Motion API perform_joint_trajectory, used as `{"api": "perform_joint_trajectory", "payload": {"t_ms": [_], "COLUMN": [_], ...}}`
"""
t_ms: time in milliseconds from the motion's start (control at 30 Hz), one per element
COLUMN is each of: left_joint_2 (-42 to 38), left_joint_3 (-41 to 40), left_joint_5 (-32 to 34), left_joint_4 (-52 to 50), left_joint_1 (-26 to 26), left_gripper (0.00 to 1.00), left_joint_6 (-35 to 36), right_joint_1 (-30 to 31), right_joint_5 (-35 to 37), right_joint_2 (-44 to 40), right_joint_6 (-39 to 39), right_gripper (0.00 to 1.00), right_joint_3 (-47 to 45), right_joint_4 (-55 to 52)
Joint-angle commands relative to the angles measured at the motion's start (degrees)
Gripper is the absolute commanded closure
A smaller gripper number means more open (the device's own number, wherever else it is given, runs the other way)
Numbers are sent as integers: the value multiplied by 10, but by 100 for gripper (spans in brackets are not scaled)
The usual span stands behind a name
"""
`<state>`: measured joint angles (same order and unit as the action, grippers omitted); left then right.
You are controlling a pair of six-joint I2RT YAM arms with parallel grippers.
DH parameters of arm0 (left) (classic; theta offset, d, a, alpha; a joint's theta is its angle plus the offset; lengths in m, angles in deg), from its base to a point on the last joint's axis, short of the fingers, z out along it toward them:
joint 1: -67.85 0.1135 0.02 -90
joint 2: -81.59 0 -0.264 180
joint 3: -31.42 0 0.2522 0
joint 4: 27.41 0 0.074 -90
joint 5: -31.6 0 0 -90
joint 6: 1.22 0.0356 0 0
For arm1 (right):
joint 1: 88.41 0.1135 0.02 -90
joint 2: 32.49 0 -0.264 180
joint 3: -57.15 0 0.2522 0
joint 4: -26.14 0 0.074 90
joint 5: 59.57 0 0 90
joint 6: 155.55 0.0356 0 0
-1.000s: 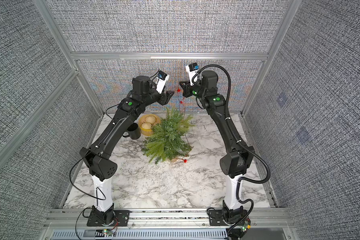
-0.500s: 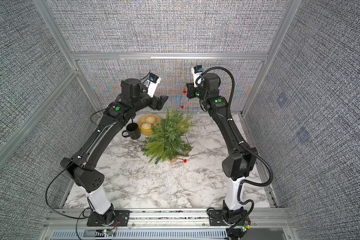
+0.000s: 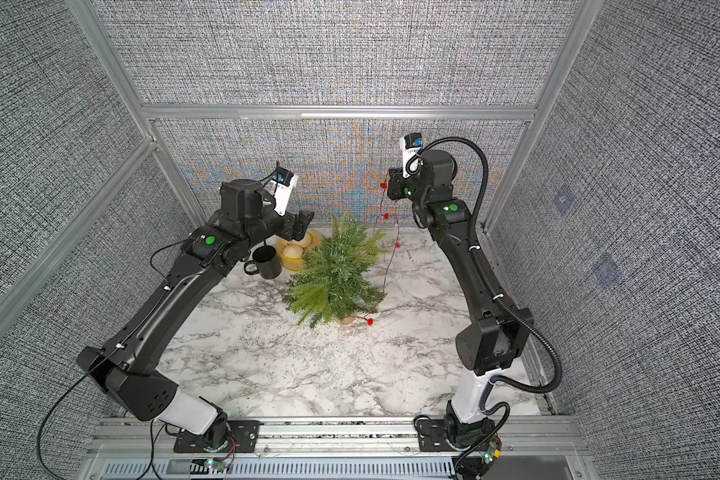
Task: Remove string lights from the small christmas tree
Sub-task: Remove the light string from the Christmas tree.
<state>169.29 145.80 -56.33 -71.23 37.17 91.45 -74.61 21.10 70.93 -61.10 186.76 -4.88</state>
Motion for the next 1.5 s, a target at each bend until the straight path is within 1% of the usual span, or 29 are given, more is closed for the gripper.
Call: {"api": "perform_joint_trajectory", "payload": {"t_ms": [0,200,467,567,633,767,900,1033,1233,1467], "left_joint_2": [-27,-83,-166,-203,-221,-243,-275,-286,-290,-295], "left_joint_3": [-26,-94,-220,-266,-290,-316,-337,-342,-344,-351], "left_joint_5": [18,31,43,46,33,16,26,20,10,9], "left_joint_4": [10,4,4,12,11,-6,-7,-6,-8,-10], "left_joint_1": [1,3,6,8,9,9,9,10,10,10], "left_gripper": [15,15,15,15,15,16,15,15,15,16], "left_joint_6": [-21,-49,-116,-142,-153,-167,-177,-177,-176,-180], "right_joint_1": [-4,-4,-4,-4,-4,-5,-8,-19,-45,-45], "right_joint_5": [6,1,4,19,42,81,124,160,163,158], "right_joint_2": [-10,-16,-34,-45,-56,-83,-106,-121,-136,-153], "right_joint_6": [-1,-2,-13,-22,-29,-42,-60,-71,-66,-63], "right_gripper": [100,100,100,100,100,100,100,100,100,100], "right_joint_3": [-4,6,5,6,2,-20,-33,-37,-38,-49], "right_joint_4": [19,13,4,-8,-18,-26,-40,-53,-59,-57]}}
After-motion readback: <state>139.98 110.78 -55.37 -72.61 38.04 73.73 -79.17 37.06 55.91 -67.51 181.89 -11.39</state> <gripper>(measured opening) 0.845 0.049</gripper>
